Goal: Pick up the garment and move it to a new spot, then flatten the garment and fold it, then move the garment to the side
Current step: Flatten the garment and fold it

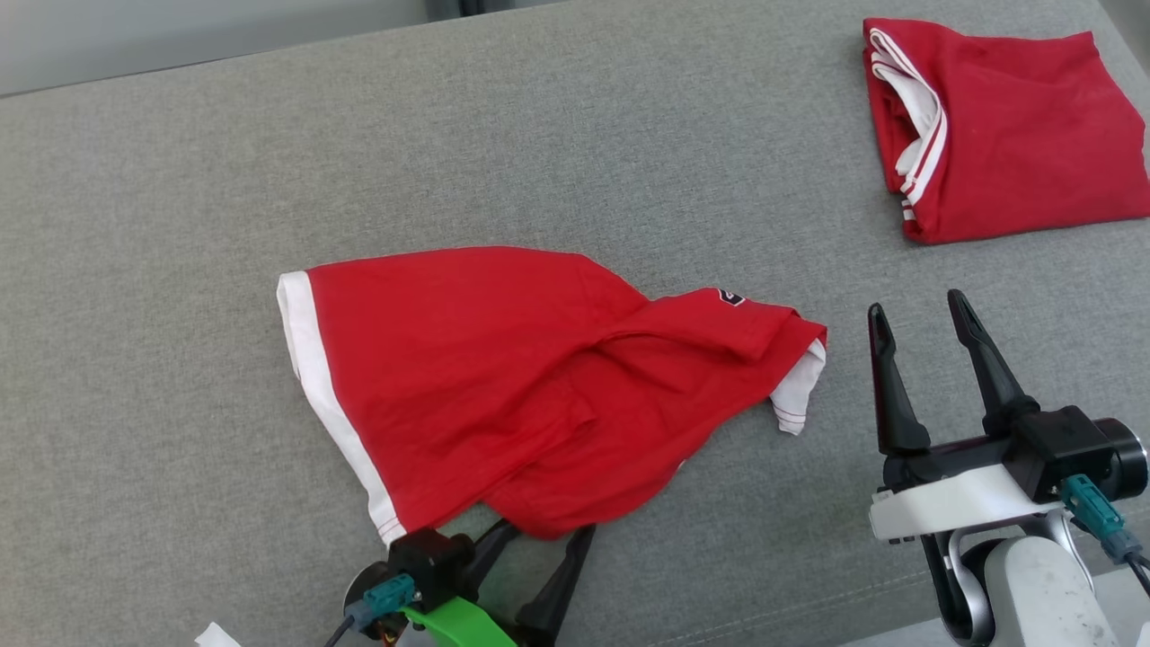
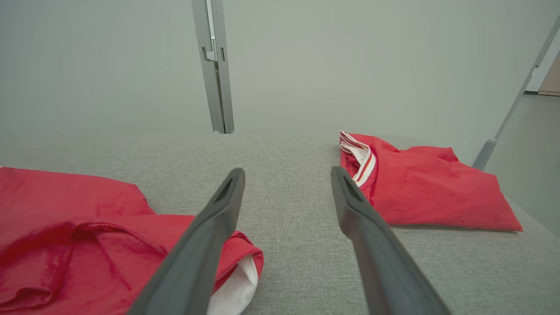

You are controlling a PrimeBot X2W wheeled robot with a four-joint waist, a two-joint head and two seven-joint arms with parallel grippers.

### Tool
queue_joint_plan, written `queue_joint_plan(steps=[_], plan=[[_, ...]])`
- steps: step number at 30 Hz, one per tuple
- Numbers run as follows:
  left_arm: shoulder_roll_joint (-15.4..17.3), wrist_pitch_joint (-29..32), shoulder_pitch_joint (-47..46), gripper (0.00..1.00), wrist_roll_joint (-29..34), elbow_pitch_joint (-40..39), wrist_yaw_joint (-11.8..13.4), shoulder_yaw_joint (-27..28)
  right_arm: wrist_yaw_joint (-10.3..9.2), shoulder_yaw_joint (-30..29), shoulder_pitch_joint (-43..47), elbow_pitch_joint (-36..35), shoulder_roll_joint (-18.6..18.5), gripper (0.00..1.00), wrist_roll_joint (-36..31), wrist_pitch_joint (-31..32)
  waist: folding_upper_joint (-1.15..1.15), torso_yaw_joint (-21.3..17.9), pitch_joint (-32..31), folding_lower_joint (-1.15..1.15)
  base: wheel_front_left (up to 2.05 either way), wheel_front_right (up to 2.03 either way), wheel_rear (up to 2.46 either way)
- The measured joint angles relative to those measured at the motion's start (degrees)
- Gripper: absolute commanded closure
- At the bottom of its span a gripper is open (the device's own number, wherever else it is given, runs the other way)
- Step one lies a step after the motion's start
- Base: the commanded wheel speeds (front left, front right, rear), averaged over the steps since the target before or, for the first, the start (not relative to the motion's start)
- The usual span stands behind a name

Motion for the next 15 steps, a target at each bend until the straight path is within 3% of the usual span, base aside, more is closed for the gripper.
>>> queue_joint_plan(steps=[1,2,3,4,7,15], plan=[[-0.09,0.01,-0.11,0.0,-0.05,-0.36,0.0,-0.33,0.0,0.03,0.0,0.03,-0.01,0.0,0.18,0.0,0.0,-0.05,-0.02,0.0,0.0,0.0,0.0],[-0.09,0.01,-0.16,0.55,-0.18,-0.66,0.0,-1.02,0.0,0.1,0.01,0.09,-0.01,0.0,0.35,0.0,0.0,-0.06,-0.09,0.0,0.0,0.0,0.0],[0.1,0.01,-0.29,0.71,-0.45,-0.9,0.0,-2.09,0.0,0.2,0.01,0.18,0.0,0.0,0.41,0.0,0.0,-0.06,-0.21,0.0,0.0,0.0,0.0],[0.3,0.01,-0.44,1.0,-0.93,-0.89,0.0,-3.3,0.0,0.24,0.02,0.29,0.0,0.0,0.46,0.0,0.0,-0.04,-0.35,0.0,0.0,0.0,0.0],[1.4,0.05,-1.2,1.0,-2.65,-0.66,0.0,-6.61,0.0,0.01,0.24,0.65,0.01,0.0,0.85,0.0,0.0,0.07,-1.04,0.0,0.0,0.0,0.0],[7.86,0.07,-2.97,1.0,-8.12,-8.4,0.0,-6.09,0.0,-0.79,2.1,1.49,0.01,0.0,2.02,0.0,0.0,1.43,-3.84,0.0,0.0,0.0,0.0]])
